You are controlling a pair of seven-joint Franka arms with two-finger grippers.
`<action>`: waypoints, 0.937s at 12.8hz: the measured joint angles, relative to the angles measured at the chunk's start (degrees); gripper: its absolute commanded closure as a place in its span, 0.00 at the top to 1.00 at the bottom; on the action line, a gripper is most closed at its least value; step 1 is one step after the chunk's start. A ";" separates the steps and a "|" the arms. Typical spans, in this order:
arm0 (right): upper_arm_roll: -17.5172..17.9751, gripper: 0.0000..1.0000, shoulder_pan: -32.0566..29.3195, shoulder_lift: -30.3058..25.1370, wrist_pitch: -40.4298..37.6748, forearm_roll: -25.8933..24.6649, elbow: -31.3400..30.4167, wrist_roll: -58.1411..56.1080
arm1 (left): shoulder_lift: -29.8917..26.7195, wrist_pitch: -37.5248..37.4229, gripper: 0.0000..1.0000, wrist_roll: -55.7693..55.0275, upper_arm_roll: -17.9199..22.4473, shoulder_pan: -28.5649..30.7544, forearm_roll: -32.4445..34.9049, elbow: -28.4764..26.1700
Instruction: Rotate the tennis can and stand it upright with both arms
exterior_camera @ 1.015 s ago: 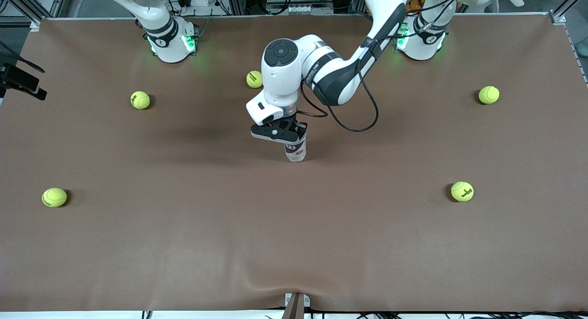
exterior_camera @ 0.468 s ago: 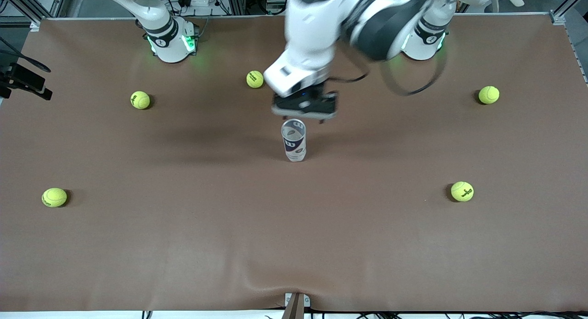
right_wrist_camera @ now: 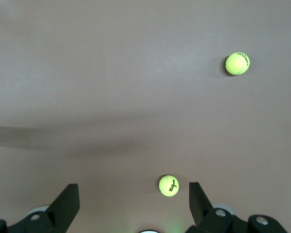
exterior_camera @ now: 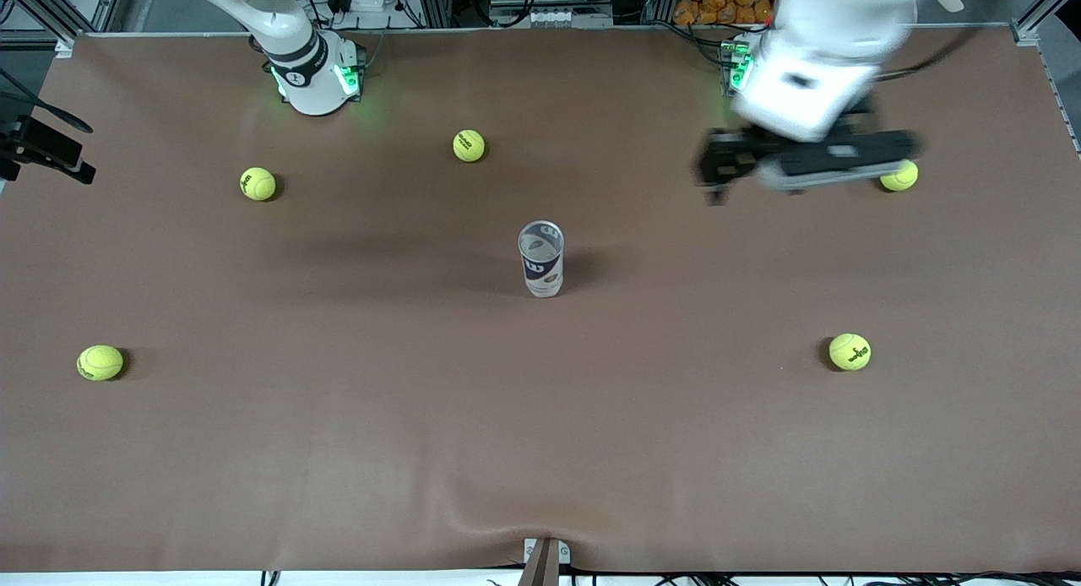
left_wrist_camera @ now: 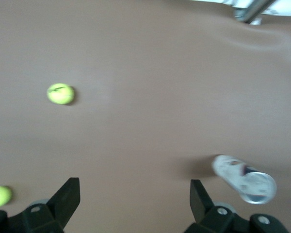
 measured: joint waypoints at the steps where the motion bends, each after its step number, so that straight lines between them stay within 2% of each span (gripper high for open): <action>1: -0.02 1.00 0.00 0.00 -0.05 0.00 -0.02 0.00 | -0.95 -2.19 1.00 4.48 0.05 3.27 -0.06 -0.11; 3: -0.02 1.00 0.00 0.00 -0.07 0.00 -0.03 0.00 | -2.35 -4.85 1.00 12.02 0.11 9.38 -0.89 -1.11; 6: -0.03 1.00 0.00 0.00 -0.07 -0.02 -0.03 0.01 | -5.75 -3.61 1.00 15.36 0.12 17.09 -4.98 -7.24; 9: -0.16 1.00 -0.02 0.00 -0.07 -0.05 -0.03 0.03 | -8.82 -1.74 1.00 16.54 0.11 19.82 -5.51 -12.18; 12: -0.21 1.00 -0.02 0.00 -0.07 -0.05 0.00 0.05 | -9.36 -1.45 1.00 19.38 0.14 21.36 -5.43 -12.75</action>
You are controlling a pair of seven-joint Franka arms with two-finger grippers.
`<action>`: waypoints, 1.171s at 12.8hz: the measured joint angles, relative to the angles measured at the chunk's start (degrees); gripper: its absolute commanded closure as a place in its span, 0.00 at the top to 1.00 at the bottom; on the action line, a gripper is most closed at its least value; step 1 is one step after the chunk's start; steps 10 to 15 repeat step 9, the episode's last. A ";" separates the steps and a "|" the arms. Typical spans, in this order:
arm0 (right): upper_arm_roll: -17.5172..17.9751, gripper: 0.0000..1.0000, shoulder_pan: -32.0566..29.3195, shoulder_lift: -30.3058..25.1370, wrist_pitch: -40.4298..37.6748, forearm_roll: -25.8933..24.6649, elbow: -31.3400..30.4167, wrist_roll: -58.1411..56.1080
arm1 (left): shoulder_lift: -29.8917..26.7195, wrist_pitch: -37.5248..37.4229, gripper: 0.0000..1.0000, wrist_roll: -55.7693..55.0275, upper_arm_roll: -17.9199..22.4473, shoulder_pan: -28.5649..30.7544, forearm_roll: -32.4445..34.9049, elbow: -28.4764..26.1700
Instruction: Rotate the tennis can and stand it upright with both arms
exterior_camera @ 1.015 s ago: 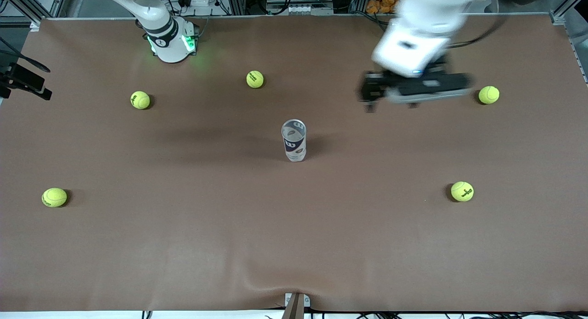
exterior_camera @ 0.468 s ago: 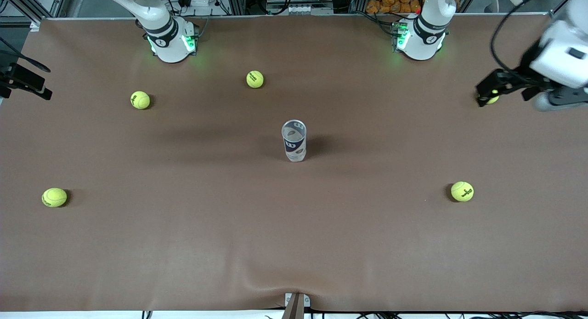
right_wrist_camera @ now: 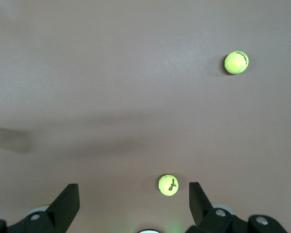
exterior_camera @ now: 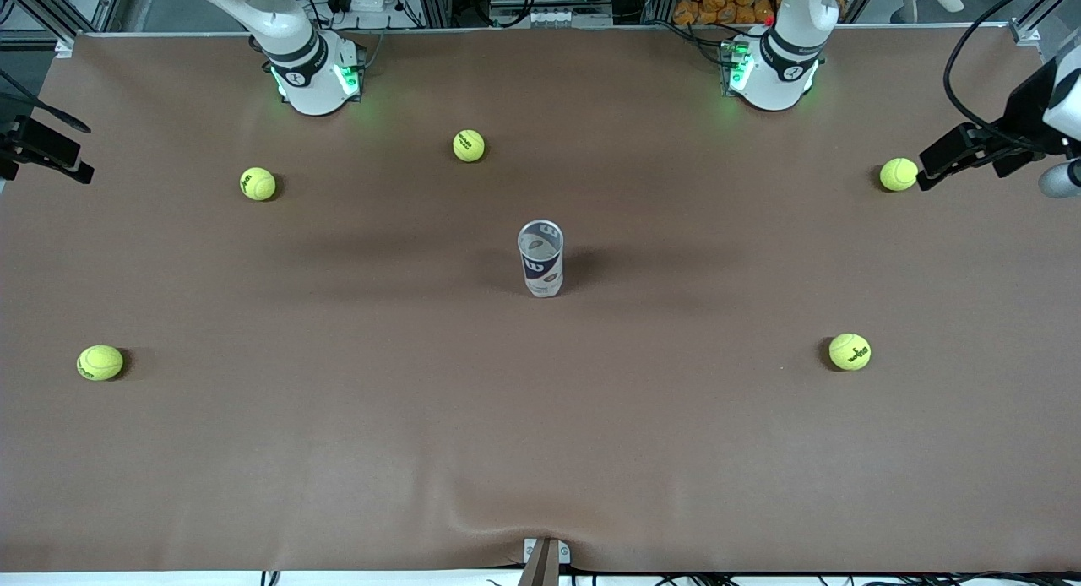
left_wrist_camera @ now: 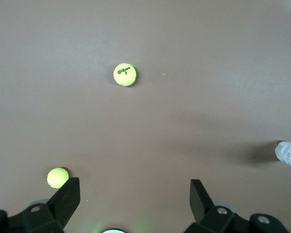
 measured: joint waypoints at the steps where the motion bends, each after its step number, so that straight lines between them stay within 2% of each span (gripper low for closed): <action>1: 0.00 1.00 0.00 0.00 0.00 0.00 0.06 0.01 | 0.00 0.00 1.00 0.63 0.00 0.24 0.05 -0.02; 15: -0.01 1.00 0.00 0.00 0.00 0.00 0.32 0.03 | -0.01 0.01 1.00 3.36 -0.13 1.25 0.07 0.15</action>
